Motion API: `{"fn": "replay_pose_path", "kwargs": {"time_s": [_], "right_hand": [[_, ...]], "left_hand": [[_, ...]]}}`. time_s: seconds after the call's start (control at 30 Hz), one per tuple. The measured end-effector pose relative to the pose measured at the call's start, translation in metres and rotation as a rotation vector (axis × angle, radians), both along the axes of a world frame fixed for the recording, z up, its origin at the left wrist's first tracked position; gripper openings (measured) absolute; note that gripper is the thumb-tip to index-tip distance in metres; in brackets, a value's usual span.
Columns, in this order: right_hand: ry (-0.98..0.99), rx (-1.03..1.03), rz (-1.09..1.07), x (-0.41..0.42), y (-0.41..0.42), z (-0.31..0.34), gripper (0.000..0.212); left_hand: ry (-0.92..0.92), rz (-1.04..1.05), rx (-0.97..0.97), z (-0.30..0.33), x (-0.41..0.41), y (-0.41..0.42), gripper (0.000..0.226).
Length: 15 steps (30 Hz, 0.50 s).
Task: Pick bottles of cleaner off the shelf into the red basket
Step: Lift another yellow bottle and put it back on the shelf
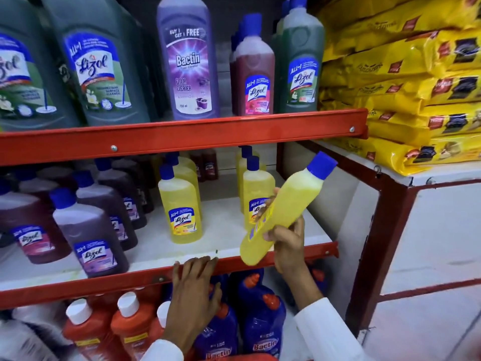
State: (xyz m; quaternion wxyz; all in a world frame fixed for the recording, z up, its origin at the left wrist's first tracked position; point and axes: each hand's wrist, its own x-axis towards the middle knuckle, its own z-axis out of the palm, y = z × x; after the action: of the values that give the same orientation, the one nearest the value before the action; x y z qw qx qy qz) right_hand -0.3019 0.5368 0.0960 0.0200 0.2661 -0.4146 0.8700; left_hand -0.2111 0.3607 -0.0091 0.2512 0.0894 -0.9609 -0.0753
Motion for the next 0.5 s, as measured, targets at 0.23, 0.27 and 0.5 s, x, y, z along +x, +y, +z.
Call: {"fn": "replay_pose_path", "kwargs": {"time_s": [0.23,0.27,0.5], "right_hand": [[-0.093,0.417,-0.630,-0.031,-0.018,-0.012,0.086],[-0.071,0.475,-0.649,-0.037,-0.021,-0.016,0.088],[-0.088,0.705,-0.663,-0.051,-0.035,-0.042,0.095]], "left_hand": [[-0.021,-0.003,0.018,-0.001,0.001,0.001,0.057],[-0.027,-0.007,0.023,-0.001,0.001,0.001,0.057],[-0.026,-0.008,0.068,0.004,0.002,0.005,0.057]]}}
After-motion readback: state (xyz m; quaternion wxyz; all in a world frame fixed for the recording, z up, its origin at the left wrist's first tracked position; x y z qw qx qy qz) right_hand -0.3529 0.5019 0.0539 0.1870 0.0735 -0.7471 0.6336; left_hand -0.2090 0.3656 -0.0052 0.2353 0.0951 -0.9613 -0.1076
